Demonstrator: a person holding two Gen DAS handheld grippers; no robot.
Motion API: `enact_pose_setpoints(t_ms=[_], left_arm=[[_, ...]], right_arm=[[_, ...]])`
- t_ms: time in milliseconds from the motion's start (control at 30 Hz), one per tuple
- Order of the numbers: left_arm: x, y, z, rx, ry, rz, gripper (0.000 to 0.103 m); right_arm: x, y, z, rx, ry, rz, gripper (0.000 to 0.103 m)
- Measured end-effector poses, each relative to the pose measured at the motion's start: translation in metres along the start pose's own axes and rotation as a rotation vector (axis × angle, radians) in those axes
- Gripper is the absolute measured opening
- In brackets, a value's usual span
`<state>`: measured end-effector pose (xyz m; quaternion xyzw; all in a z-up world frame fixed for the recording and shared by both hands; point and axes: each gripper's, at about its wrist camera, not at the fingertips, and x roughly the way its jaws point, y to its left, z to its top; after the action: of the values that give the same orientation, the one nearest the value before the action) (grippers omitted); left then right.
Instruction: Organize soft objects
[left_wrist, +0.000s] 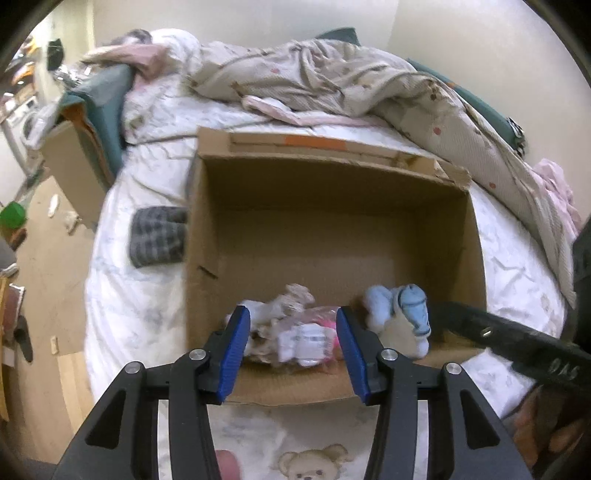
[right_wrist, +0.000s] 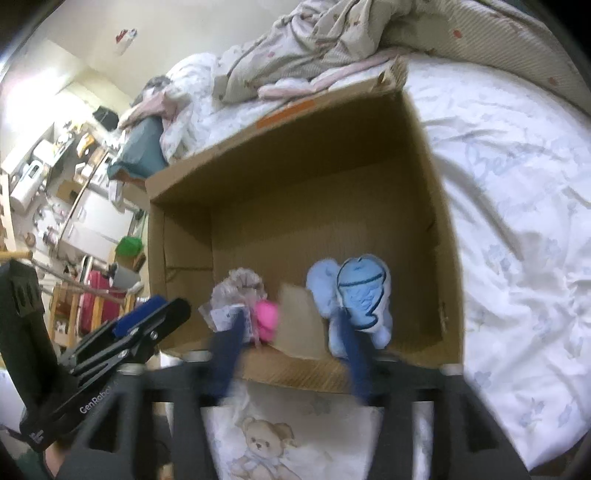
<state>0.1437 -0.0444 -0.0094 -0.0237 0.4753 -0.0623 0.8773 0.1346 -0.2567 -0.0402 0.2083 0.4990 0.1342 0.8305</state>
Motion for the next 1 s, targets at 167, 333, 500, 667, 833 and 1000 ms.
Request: enact_pose_setpoints(t_ms=[167,333,500,667,833,1000], left_arm=[[-0.024,0.010,0.002,-0.037,-0.071,0.007,0.074],[-0.048,0.021,-0.004,-0.068,-0.115,0.026,0.082],[-0.071,0.034,-0.013,-0.087,-0.163,0.054,0.091],[-0.093,0.039,-0.026,-0.065,-0.193,0.068,0.095],[-0.108,0.039,-0.038,-0.060,-0.216,0.085,0.097],[-0.110,0.036,-0.052,-0.045,-0.195,0.097,0.102]], right_arm=[[-0.027,0.003,0.002,-0.005,-0.098,-0.009,0.071],[-0.057,0.010,-0.003,-0.054,-0.197,-0.042,0.077],[-0.073,0.014,-0.011,-0.077,-0.233,-0.049,0.096],[-0.083,0.027,-0.021,-0.127,-0.280,-0.086,0.103],[-0.084,0.038,-0.039,-0.165,-0.286,-0.120,0.103],[-0.082,0.045,-0.060,-0.214,-0.286,-0.169,0.103]])
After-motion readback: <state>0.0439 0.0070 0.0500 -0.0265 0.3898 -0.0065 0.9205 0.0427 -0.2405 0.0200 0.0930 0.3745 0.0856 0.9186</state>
